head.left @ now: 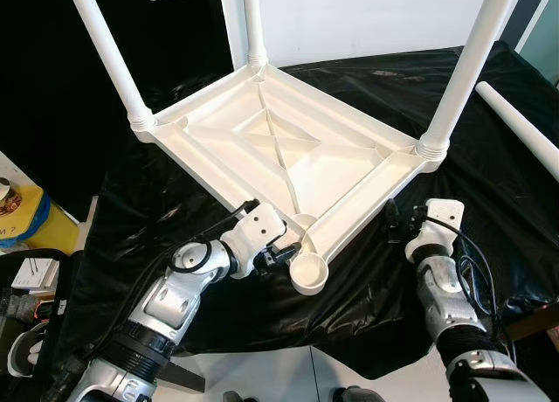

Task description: Building children table

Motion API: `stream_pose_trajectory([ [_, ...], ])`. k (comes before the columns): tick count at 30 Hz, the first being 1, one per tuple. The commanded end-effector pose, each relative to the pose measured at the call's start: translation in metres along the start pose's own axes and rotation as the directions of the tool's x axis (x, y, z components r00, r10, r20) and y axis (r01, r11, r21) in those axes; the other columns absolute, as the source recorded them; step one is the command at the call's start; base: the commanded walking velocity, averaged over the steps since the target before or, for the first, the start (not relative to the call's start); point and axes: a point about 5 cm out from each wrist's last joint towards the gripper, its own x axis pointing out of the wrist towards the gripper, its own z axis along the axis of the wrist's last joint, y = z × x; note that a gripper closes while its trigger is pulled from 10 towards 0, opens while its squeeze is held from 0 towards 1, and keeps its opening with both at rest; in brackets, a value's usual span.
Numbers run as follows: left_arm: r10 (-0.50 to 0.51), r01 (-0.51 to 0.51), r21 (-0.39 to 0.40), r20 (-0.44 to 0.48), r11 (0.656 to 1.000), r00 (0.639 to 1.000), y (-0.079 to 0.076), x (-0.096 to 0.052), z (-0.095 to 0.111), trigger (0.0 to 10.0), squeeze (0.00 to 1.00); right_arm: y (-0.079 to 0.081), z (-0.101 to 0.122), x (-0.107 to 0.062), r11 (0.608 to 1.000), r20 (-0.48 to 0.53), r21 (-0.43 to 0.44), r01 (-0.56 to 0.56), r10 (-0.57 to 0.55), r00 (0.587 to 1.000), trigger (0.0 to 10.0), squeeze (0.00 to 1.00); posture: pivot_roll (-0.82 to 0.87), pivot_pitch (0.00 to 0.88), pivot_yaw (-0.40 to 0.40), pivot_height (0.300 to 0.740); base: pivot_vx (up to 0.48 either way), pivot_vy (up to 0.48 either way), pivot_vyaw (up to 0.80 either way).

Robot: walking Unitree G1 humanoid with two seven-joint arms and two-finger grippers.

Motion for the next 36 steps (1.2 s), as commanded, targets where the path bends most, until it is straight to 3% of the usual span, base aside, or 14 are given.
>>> stream_pose_trajectory([
  [1, -0.336, 0.336, -0.027, -0.010, 0.941, 0.942, -0.055, 0.020, -0.004, 10.0, 0.00, 0.021, 0.001, 0.009, 0.993, -0.033, -0.004, -0.117, 0.116, 0.993, 10.0, 0.00, -0.13, 0.139, 0.068, 0.740, 0.000, 0.000, 0.00],
  [12, -0.309, 0.311, -0.056, 0.032, 0.949, 0.950, -0.068, 0.039, 0.010, 10.0, 0.00, 0.028, 0.009, 0.020, 0.991, -0.030, -0.002, -0.134, 0.134, 0.991, 10.0, 0.00, -0.13, 0.148, 0.075, 0.740, 0.000, 0.000, 0.00],
  [18, -0.206, 0.210, -0.053, 0.065, 0.976, 0.976, -0.047, 0.036, 0.016, 10.0, 0.00, 0.021, 0.010, 0.015, 0.997, 0.005, -0.007, -0.076, 0.076, 0.997, 10.0, 0.00, -0.12, 0.154, 0.073, 0.740, 0.000, 0.000, 0.00],
  [20, -0.129, 0.136, -0.060, 0.113, 0.989, 0.985, -0.023, 0.027, 0.024, 10.0, 0.00, 0.011, 0.012, 0.008, 1.000, 0.051, -0.007, -0.031, 0.031, 0.998, 10.0, 0.00, -0.12, 0.158, 0.070, 0.740, 0.000, 0.000, 0.00],
  [26, -0.036, 0.057, -0.102, 0.200, 0.993, 0.979, 0.012, 0.006, 0.034, 10.0, 0.00, -0.005, 0.018, -0.013, 1.000, 0.135, -0.017, 0.026, -0.024, 0.991, 10.0, 0.00, -0.14, 0.163, 0.076, 0.740, 0.000, 0.000, 0.00],
  [31, -0.014, 0.045, -0.128, 0.232, 0.991, 0.973, 0.024, -0.003, 0.036, 10.0, 0.00, -0.006, 0.020, -0.026, 1.000, 0.155, -0.003, 0.014, -0.014, 0.988, 10.0, 0.00, -0.14, 0.163, 0.079, 0.740, 0.000, 0.000, 0.00],
  [36, -0.031, 0.048, -0.082, 0.194, 0.995, 0.981, 0.031, -0.010, 0.028, 10.0, 0.00, -0.003, 0.024, -0.043, 0.999, 0.166, 0.003, -0.036, 0.035, 0.986, 10.0, 0.00, -0.15, 0.167, 0.077, 0.740, 0.000, 0.000, 0.00],
])
